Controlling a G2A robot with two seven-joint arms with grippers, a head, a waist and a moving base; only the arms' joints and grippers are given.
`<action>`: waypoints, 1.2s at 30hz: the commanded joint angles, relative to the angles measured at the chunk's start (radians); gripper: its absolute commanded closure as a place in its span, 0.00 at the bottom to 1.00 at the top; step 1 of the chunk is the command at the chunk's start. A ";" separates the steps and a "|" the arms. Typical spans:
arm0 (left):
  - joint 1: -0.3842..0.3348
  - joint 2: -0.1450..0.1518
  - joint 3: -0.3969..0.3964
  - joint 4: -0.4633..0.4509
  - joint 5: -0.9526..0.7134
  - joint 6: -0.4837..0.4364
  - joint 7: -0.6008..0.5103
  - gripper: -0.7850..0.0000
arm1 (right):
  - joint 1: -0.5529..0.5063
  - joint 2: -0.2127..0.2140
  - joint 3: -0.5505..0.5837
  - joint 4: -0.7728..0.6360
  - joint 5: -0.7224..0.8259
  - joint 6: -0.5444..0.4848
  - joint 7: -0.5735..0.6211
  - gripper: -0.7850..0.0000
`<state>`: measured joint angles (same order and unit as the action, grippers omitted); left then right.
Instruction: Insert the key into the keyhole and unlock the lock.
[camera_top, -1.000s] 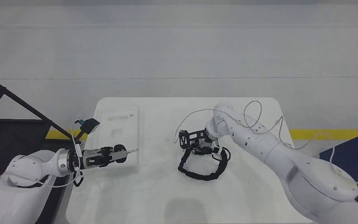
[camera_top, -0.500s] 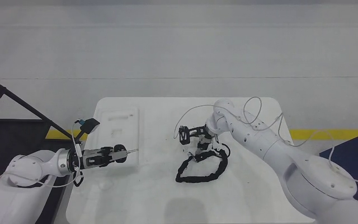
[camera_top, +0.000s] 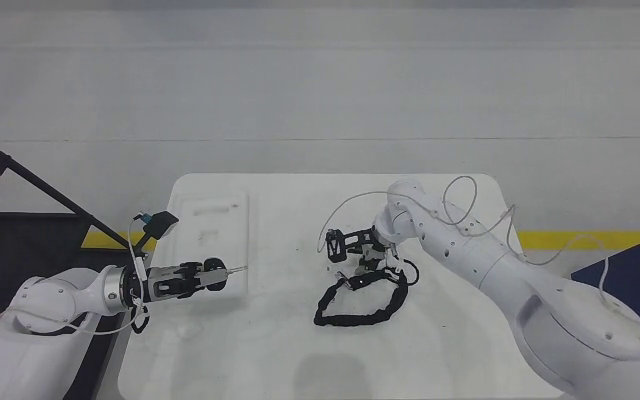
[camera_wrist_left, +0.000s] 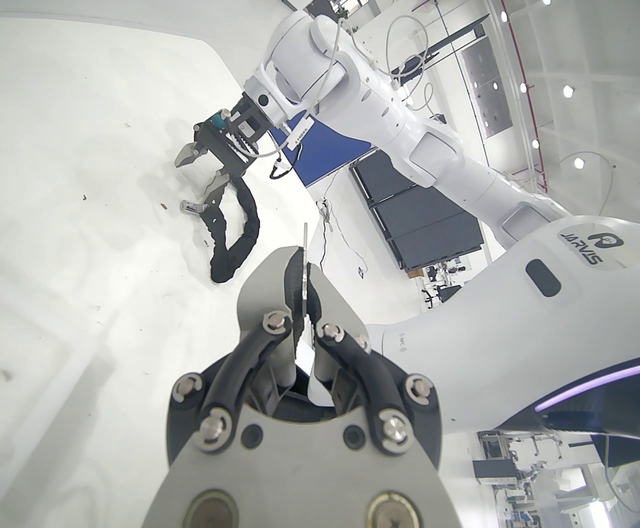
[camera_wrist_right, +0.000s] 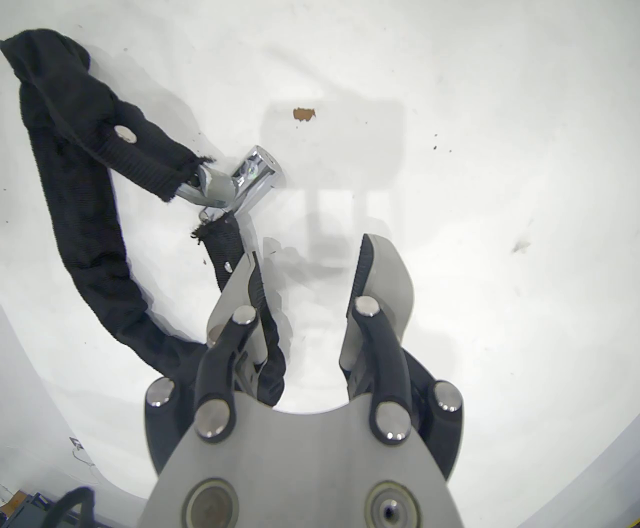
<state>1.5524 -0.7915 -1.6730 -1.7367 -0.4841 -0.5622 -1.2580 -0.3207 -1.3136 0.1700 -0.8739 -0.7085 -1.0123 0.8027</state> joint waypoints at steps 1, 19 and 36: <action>0.000 0.000 0.000 0.000 0.000 0.000 0.000 1.00 | -0.003 0.012 0.000 -0.028 0.025 0.000 -0.002 0.50; 0.000 0.000 0.000 0.000 0.000 0.000 0.000 1.00 | -0.032 0.122 0.000 -0.148 0.033 0.000 0.005 0.50; 0.000 0.000 0.000 0.000 0.000 0.000 0.000 1.00 | -0.066 0.105 0.000 -0.142 0.019 0.000 0.005 0.65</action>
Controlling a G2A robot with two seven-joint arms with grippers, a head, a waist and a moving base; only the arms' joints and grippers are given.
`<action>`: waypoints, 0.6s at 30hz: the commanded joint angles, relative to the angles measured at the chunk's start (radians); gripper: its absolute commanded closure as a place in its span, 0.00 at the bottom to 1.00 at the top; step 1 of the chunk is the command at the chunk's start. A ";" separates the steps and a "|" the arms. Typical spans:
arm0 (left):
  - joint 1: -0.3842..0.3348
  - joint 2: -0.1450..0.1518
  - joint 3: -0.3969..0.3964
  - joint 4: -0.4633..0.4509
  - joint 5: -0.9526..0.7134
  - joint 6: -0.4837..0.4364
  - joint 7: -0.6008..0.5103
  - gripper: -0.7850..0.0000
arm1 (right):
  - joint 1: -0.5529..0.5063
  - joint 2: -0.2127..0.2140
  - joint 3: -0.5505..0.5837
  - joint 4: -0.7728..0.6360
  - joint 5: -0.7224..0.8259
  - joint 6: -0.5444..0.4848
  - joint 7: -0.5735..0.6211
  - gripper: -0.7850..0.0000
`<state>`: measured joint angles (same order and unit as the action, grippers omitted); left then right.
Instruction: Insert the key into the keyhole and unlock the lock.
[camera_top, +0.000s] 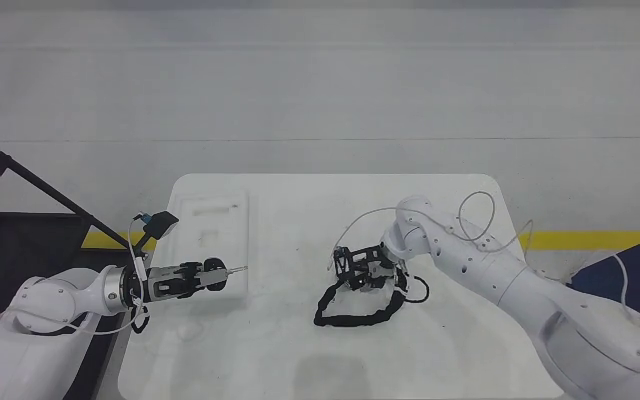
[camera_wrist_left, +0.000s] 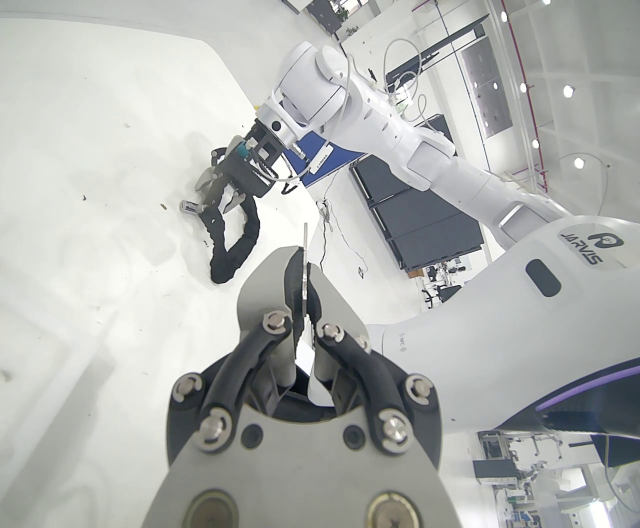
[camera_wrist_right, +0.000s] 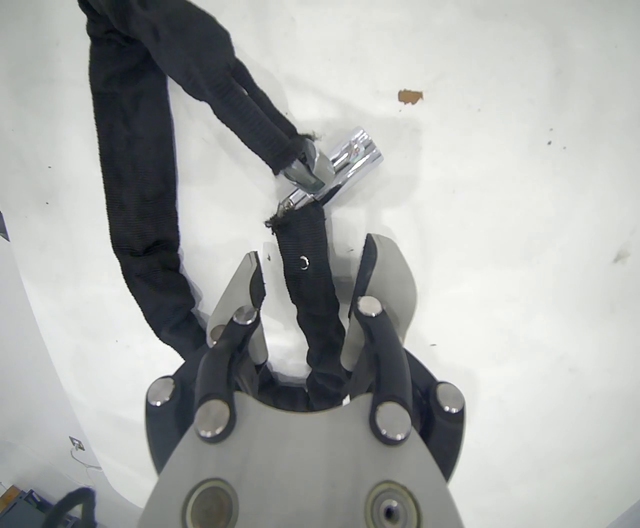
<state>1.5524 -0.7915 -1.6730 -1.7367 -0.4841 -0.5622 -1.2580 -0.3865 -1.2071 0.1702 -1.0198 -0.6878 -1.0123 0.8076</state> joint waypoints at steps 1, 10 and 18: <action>0.000 0.000 0.000 0.000 0.000 0.000 0.000 1.00 | -0.001 -0.004 0.000 0.006 -0.002 0.000 0.000 0.75; 0.000 0.000 0.000 0.000 0.000 0.000 0.000 1.00 | -0.005 -0.024 0.000 0.038 -0.016 0.000 0.000 1.00; 0.000 0.000 0.000 0.000 0.000 0.000 0.000 1.00 | 0.038 -0.025 0.033 0.066 -0.032 0.003 -0.065 1.00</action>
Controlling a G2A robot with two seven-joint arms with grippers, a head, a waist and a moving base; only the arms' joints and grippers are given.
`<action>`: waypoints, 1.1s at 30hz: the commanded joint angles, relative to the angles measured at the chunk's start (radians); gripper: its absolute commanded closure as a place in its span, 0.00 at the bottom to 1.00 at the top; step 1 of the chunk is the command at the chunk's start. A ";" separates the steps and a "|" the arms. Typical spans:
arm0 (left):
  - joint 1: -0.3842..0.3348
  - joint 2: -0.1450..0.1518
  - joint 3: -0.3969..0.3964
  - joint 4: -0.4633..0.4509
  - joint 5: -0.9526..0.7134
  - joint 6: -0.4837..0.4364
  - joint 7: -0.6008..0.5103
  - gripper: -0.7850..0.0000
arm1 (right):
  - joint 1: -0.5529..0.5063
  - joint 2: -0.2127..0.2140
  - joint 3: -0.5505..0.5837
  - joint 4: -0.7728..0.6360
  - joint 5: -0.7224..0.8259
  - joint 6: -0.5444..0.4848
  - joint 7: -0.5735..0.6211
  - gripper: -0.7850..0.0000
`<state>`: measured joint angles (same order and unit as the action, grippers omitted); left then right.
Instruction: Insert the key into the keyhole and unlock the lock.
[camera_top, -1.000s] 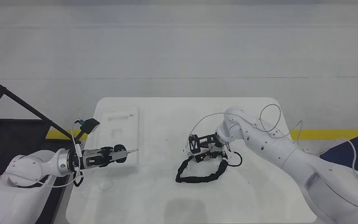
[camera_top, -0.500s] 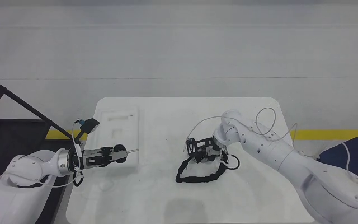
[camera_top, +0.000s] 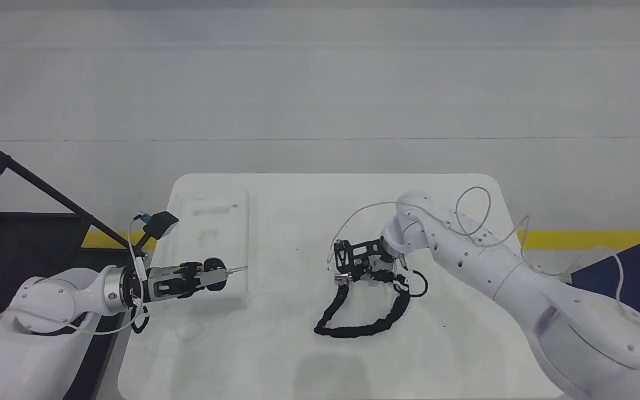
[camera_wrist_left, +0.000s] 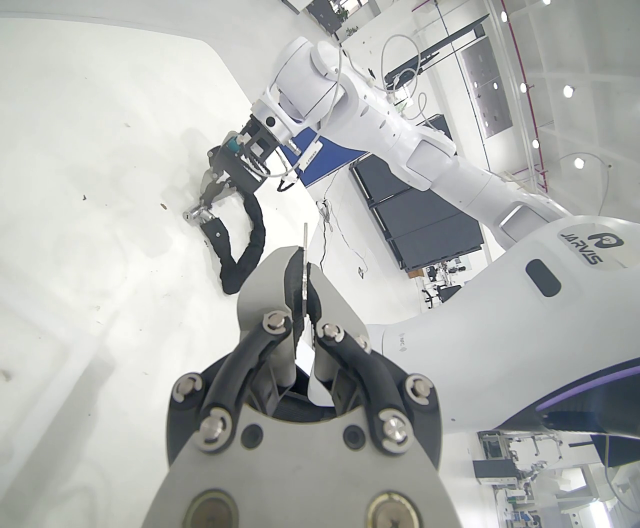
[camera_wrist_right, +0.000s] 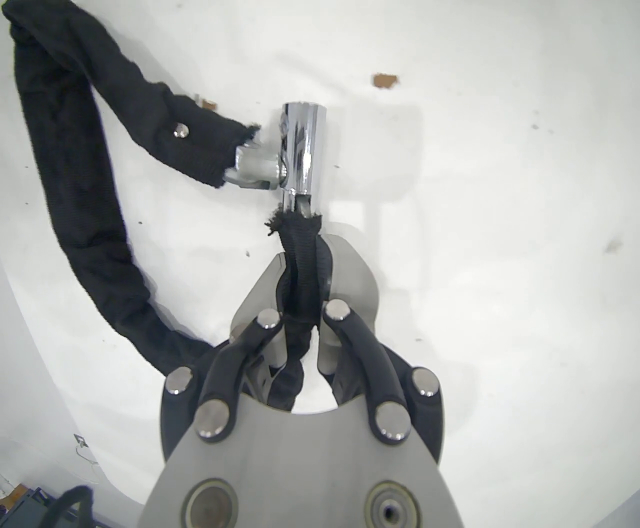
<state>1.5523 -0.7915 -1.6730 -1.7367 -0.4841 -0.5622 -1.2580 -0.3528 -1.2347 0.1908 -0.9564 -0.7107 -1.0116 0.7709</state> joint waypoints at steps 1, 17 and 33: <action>0.000 0.000 0.000 0.000 0.000 0.000 0.000 1.00 | 0.007 0.005 0.023 0.002 -0.024 0.009 -0.058 1.00; 0.000 0.000 0.000 0.000 0.000 0.000 0.000 1.00 | -0.056 0.110 0.045 -0.047 0.026 -0.001 -0.713 1.00; 0.000 0.000 0.000 0.000 0.000 0.000 0.000 1.00 | -0.117 0.178 -0.021 -0.059 -0.001 -0.001 -1.188 1.00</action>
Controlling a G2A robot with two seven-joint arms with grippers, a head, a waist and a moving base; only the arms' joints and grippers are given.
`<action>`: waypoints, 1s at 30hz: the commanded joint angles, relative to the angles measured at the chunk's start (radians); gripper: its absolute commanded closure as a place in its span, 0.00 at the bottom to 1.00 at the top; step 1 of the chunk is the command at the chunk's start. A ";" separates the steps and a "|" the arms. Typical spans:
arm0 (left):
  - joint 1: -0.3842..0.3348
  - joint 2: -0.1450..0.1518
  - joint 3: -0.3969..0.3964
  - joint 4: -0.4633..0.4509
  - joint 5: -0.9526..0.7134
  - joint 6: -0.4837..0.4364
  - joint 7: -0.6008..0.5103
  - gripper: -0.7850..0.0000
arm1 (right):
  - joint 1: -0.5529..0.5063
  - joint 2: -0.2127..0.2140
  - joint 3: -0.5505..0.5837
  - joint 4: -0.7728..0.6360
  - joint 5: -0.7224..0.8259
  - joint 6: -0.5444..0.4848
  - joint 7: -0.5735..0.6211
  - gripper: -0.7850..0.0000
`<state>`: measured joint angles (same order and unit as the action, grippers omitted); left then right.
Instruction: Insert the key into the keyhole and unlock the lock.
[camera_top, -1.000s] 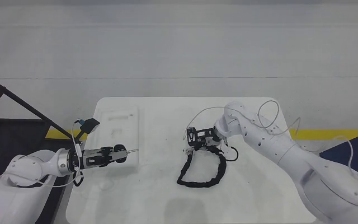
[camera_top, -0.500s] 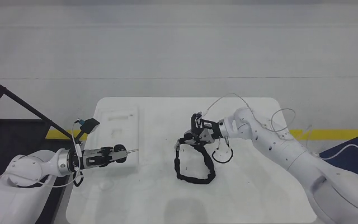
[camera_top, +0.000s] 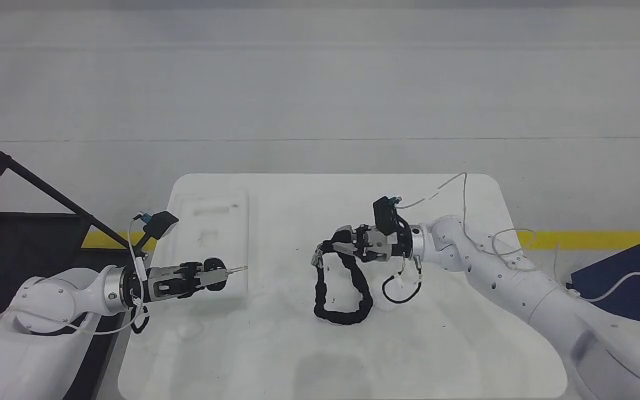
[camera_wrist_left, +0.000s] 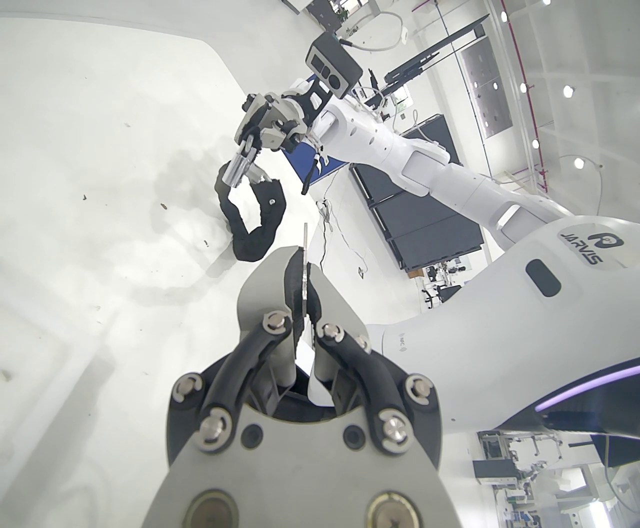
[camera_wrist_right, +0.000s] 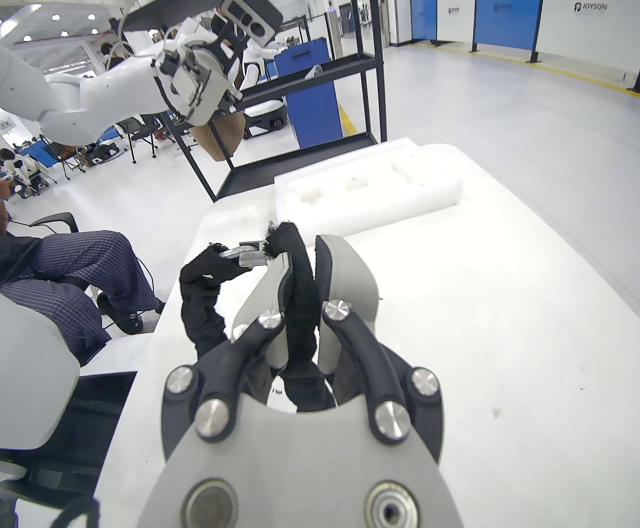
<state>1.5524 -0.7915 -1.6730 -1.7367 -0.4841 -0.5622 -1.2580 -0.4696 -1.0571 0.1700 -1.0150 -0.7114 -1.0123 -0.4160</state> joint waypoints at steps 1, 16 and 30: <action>0.000 0.000 0.000 0.000 0.000 0.000 0.000 1.00 | 0.000 0.000 0.000 0.000 0.000 0.000 -0.001 1.00; 0.000 0.000 0.000 0.000 0.000 0.000 0.000 1.00 | 0.000 0.000 0.000 0.000 0.000 0.000 -0.001 1.00; 0.000 0.000 0.000 0.000 0.000 0.000 0.000 1.00 | -0.010 0.007 0.000 0.095 -0.082 0.000 0.078 1.00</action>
<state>1.5524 -0.7915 -1.6730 -1.7367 -0.4841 -0.5622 -1.2580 -0.4800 -1.0498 0.1700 -0.9203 -0.7931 -1.0123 -0.3383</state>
